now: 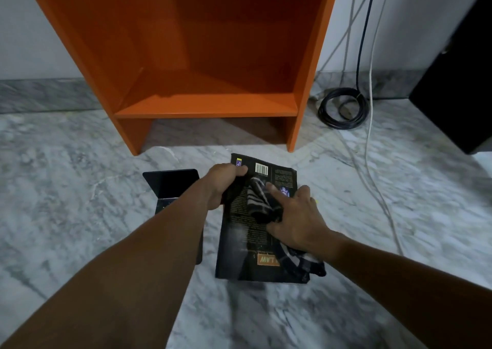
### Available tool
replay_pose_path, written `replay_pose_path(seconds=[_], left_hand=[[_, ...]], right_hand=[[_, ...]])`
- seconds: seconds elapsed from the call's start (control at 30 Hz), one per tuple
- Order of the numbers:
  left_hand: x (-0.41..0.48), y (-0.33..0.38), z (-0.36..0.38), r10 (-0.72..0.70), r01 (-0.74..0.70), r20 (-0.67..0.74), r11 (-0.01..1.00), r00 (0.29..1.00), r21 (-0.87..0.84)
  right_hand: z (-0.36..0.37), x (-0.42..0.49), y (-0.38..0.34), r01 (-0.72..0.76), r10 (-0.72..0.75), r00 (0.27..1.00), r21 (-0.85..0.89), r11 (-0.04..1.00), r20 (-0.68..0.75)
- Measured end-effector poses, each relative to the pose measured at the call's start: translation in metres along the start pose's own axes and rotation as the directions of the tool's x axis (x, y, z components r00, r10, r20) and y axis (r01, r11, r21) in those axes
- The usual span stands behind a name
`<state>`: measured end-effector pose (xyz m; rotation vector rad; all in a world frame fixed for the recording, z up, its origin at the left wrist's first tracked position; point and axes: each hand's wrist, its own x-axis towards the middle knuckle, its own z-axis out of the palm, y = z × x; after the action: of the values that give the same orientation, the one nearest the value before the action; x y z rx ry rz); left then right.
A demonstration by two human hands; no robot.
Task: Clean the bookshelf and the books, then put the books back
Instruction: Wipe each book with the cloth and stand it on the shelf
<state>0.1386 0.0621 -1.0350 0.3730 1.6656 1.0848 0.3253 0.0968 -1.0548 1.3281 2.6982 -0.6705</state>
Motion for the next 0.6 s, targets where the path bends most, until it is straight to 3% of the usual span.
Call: replay_pose_path(seconds=[0.1,0.17,0.27,0.33,0.4,0.47,0.5,0.57,0.6], left_hand=[[-0.012,-0.003,-0.002,-0.009,0.008,0.073,1.000,0.997,0.021],[-0.019,-0.001,-0.005,0.004,0.002,0.101,0.998,0.995,-0.059],[-0.033,0.011,-0.007,0.086,-0.045,0.200,0.978,0.976,-0.201],[-0.043,0.026,-0.006,0.146,-0.085,0.234,0.964,0.961,-0.252],[-0.054,0.046,-0.003,0.190,-0.134,0.242,0.964,0.951,-0.230],[-0.065,0.062,-0.004,0.223,-0.178,0.220,0.962,0.950,-0.207],[-0.067,0.068,-0.008,0.246,-0.204,0.196,0.956,0.949,-0.211],[-0.073,0.076,-0.022,0.298,-0.259,0.144,0.935,0.944,-0.242],[-0.074,0.079,-0.031,0.315,-0.276,0.129,0.927,0.940,-0.255]], right_hand=[[-0.011,-0.018,0.001,0.187,-0.187,0.982,0.037,0.982,-0.011],[-0.029,-0.023,0.003,0.286,-0.283,0.958,0.078,0.955,-0.041],[-0.070,-0.007,0.008,0.320,-0.280,0.909,0.085,0.944,-0.310],[-0.092,0.009,0.007,0.301,-0.240,0.804,0.023,0.953,-0.543],[-0.093,0.011,-0.001,0.280,-0.262,0.713,-0.078,0.957,-0.650],[-0.069,-0.006,-0.007,0.426,-0.433,0.692,-0.157,0.891,-0.577],[-0.052,-0.018,-0.007,0.555,-0.581,0.672,-0.207,0.806,-0.460],[-0.029,-0.043,-0.005,0.777,-0.824,0.549,-0.278,0.565,-0.142],[-0.031,-0.053,-0.007,0.825,-0.870,0.492,-0.298,0.480,-0.041]])
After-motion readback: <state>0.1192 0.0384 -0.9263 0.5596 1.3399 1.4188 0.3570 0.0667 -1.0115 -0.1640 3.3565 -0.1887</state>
